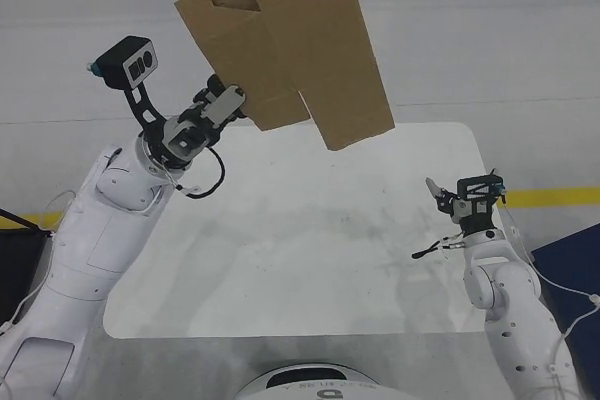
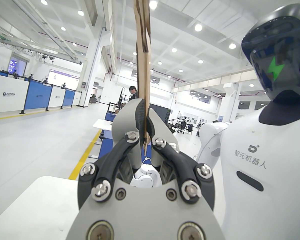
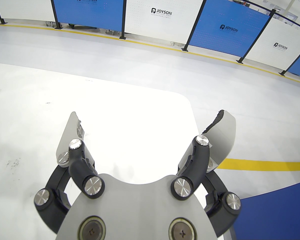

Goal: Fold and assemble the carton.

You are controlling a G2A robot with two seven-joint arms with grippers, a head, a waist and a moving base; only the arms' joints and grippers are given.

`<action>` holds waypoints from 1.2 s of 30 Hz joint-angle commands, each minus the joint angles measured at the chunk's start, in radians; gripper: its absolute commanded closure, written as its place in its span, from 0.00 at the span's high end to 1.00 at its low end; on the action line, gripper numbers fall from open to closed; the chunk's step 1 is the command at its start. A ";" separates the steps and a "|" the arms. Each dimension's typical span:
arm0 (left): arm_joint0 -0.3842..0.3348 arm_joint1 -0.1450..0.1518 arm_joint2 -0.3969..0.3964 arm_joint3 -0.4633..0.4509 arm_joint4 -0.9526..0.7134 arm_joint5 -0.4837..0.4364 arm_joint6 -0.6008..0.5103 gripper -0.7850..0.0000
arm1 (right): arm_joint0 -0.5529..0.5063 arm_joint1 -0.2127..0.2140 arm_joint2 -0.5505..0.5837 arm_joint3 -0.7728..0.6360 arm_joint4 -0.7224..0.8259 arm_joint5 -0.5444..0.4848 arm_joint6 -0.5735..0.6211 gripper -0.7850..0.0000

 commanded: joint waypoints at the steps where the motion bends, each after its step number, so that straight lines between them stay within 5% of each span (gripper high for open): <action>1: 0.000 0.000 0.000 0.000 0.000 0.000 0.000 0.00 | 0.000 0.000 0.000 0.000 0.000 0.000 0.000 1.00; 7: -0.004 0.004 -0.052 0.006 0.112 0.019 0.007 0.00 | 0.000 0.000 0.000 0.000 0.000 0.000 0.000 1.00; 13: 0.043 -0.011 -0.250 -0.094 0.940 0.119 0.281 0.00 | 0.000 0.000 0.000 0.000 0.000 0.000 0.000 1.00; 19: 0.023 -0.034 -0.164 -0.054 1.714 0.320 0.699 0.00 | 0.000 0.000 0.000 0.000 0.000 0.000 0.000 1.00; 36: 0.017 -0.035 -0.157 -0.044 1.751 0.334 0.719 0.00 | 0.000 0.000 0.000 0.000 0.000 0.000 0.000 1.00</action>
